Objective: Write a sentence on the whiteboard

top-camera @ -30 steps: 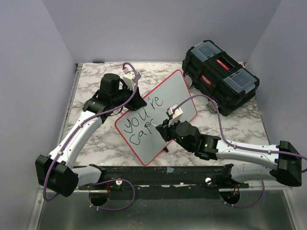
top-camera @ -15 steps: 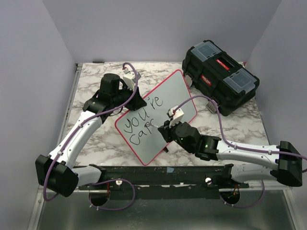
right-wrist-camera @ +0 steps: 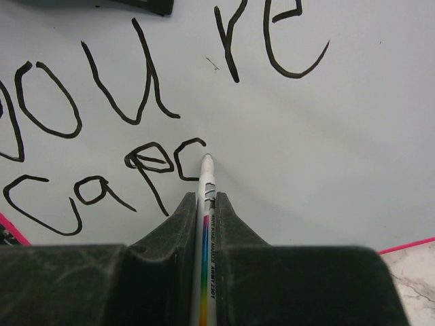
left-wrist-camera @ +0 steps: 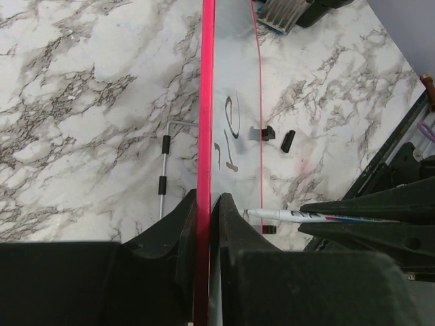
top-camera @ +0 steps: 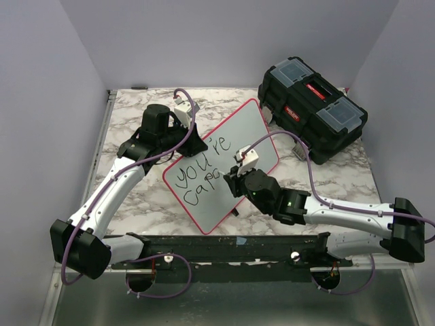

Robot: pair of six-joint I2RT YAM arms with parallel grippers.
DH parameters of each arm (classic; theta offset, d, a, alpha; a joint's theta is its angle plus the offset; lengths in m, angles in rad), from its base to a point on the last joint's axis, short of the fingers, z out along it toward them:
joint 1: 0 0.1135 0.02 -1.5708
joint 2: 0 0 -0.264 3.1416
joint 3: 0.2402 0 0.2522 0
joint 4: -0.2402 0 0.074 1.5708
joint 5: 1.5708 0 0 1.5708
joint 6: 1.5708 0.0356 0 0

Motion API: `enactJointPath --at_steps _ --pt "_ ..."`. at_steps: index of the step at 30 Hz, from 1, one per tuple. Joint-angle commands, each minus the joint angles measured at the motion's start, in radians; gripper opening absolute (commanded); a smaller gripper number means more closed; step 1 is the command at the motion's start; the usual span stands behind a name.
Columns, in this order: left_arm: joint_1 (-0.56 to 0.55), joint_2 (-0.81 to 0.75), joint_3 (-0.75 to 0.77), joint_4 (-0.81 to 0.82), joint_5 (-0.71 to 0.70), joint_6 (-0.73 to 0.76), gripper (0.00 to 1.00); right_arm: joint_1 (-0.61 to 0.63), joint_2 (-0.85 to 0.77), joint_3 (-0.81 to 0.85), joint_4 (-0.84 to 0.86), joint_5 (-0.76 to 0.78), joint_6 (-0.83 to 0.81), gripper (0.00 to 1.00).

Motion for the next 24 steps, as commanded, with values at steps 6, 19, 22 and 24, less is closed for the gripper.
enactJointPath --at_steps 6,19,22,24 --pt "-0.022 0.004 -0.029 -0.083 -0.054 0.097 0.00 -0.002 0.030 0.045 0.045 0.025 -0.023 0.01" --pt "-0.022 0.001 -0.029 -0.083 -0.059 0.098 0.00 -0.002 0.030 0.034 0.048 -0.002 -0.005 0.01" --pt "-0.024 0.003 -0.027 -0.084 -0.058 0.099 0.00 -0.002 0.020 0.015 0.042 -0.010 0.015 0.01" --pt "-0.024 0.002 -0.027 -0.084 -0.058 0.099 0.00 -0.002 0.013 0.000 0.039 -0.012 0.026 0.01"
